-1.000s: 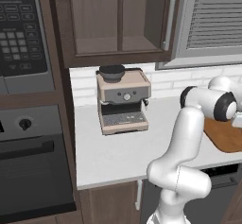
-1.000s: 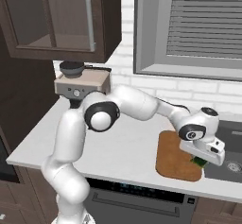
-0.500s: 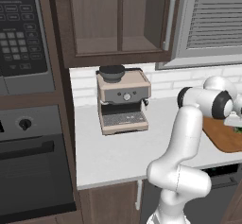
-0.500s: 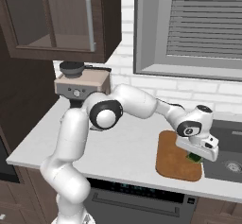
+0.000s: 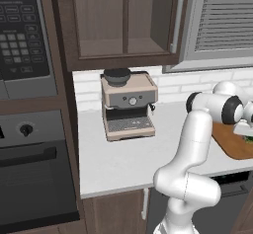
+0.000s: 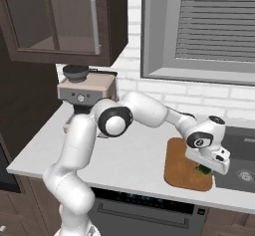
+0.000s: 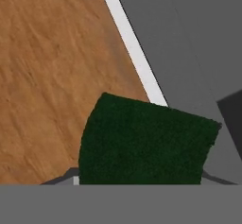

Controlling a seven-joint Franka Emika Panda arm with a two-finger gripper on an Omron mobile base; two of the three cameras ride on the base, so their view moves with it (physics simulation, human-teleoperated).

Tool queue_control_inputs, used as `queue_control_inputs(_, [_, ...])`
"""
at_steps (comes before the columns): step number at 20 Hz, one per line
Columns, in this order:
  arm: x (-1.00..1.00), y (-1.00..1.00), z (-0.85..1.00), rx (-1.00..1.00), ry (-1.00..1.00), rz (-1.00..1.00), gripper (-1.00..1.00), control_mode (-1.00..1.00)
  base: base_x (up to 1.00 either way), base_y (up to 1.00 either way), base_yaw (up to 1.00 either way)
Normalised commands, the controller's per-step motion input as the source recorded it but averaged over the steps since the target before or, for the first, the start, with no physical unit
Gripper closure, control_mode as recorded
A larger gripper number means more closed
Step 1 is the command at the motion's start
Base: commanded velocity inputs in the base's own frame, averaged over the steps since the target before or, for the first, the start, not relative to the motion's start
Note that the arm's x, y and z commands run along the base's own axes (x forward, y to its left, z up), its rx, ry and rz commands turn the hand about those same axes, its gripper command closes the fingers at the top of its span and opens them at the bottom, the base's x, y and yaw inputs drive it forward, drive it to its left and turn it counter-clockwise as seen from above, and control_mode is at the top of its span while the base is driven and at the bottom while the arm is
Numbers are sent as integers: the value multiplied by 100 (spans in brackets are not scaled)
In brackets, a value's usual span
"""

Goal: Pick up the sponge from the counter and clean the cutting board by briefly scrubbing or pressing down on the cutting board. Once finished, release the sponge.

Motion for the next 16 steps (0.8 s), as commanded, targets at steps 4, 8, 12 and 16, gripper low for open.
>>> queue_control_inputs(4, [-5, 36, -22, -2, 1, 0, 100, -100, 0, 0, 0])
queue_control_inputs(8, [-13, 16, 75, 0, 6, 0, 100, -100, 0, 0, 0])
queue_control_inputs(12, [-3, 64, 8, -2, 0, 0, 100, -100, 0, 0, 0])
queue_control_inputs(16, [0, 93, -46, -7, 1, 0, 100, -100, 0, 0, 0])
